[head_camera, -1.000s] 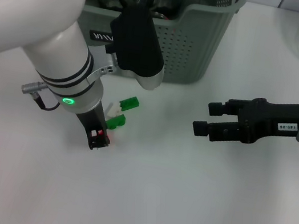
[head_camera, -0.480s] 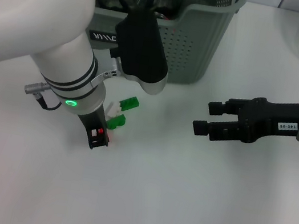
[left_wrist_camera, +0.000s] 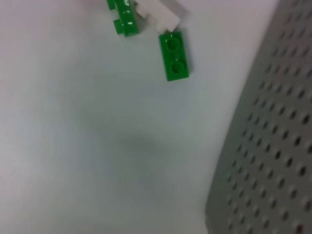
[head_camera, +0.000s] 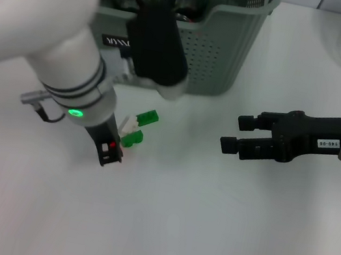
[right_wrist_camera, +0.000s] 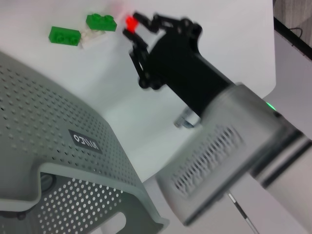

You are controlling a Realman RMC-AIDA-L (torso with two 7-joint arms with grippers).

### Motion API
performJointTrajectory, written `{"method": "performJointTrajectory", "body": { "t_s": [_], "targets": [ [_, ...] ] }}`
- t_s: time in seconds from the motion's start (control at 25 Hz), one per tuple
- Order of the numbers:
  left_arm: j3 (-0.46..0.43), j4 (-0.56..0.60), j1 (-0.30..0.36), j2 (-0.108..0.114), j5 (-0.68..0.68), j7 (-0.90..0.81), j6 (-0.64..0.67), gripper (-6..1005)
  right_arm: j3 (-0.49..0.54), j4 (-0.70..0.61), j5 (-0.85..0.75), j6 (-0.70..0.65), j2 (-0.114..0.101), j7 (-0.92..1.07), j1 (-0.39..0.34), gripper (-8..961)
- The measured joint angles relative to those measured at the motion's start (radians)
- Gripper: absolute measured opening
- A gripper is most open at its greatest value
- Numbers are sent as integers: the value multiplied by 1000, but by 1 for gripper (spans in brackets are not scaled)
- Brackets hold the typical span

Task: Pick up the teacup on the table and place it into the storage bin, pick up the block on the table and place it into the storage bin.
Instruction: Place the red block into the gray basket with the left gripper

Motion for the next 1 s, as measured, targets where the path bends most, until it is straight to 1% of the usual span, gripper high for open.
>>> {"method": "performJointTrajectory", "body": {
  "t_s": [0.04,0.12,0.2,0.24,0.28,0.32,0.36,0.4,0.44,0.56,0.64,0.72,0.8,0.84,1.0],
  "targets": [
    [-10,34,16,1,5,-7,12,196,0,0,0,1,0,0,0,856],
    [-63,145,73,0,10,-15,58,196,0,0,0,0,-1,0,0,856],
    [-151,303,134,0,-19,-15,119,196,0,0,0,1,-2,0,0,856],
    [-181,349,149,0,-39,-14,139,197,0,-1,0,1,-2,0,0,856],
    [-237,417,169,-1,-84,-11,167,197,1,-2,0,1,-2,0,0,856],
    [-237,417,169,-1,-84,-11,167,197,5,-2,1,1,-2,0,0,856],
    [-335,517,190,-1,-197,2,204,197,8,-2,1,0,-2,-1,0,856],
    [-359,532,194,-1,-216,4,207,197,11,-2,1,0,-3,-2,-1,856],
    [-396,553,195,0,-263,11,213,197,12,-2,1,-1,-3,-2,-2,856],
    [-542,600,177,5,-447,54,217,197,13,-2,1,-2,-3,-3,-7,856],
    [-639,598,135,6,-535,94,196,197,13,-2,1,-2,-3,-3,-7,857],
    [-686,562,84,6,-557,122,144,197,13,0,1,-4,-2,-3,-7,857],
    [-698,495,31,10,-516,137,70,196,14,0,1,-7,-2,-2,-8,857],
    [-698,438,-8,14,-462,141,26,196,14,0,1,-7,-1,0,-7,857],
    [-699,241,-121,33,-321,142,-99,196,14,0,1,-7,0,7,-5,857]
  ]
}}
